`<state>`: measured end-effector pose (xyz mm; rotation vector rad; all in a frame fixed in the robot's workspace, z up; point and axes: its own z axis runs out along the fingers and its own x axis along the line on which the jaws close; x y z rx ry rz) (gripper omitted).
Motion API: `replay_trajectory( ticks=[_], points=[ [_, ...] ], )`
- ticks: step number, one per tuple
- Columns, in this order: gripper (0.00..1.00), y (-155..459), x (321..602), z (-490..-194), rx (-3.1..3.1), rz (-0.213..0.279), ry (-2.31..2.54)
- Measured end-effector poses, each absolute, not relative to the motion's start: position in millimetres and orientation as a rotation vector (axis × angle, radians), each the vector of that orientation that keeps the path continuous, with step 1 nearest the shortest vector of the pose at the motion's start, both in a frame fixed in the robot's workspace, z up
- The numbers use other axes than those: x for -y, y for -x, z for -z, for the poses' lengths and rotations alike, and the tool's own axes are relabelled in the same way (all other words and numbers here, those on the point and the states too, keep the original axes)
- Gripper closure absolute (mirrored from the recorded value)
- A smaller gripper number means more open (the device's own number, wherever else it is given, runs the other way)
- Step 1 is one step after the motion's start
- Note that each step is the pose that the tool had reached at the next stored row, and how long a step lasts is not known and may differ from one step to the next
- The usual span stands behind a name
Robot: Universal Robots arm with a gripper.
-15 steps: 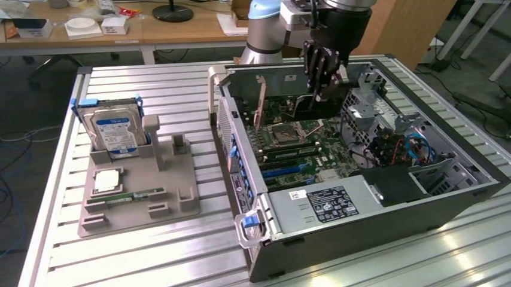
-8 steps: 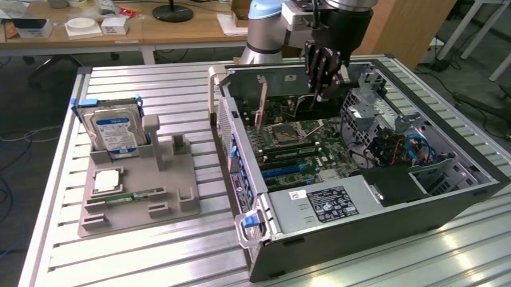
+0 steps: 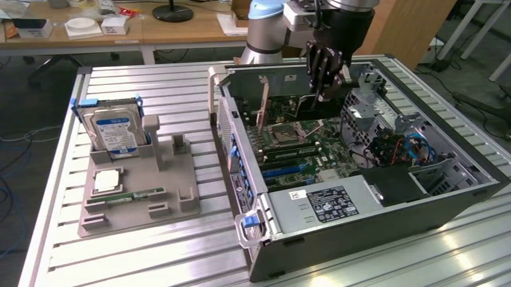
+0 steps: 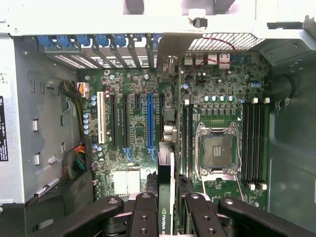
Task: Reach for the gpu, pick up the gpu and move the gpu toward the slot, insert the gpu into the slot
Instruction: 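Insert the gpu into the slot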
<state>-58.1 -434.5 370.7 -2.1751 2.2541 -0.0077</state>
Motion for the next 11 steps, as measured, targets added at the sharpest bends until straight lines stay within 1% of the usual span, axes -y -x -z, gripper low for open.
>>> replay_trajectory(
  ticks=[11],
  points=[
    [0.74,58.0,435.3,-370.1,-2.254,0.008,2.175]
  ],
)
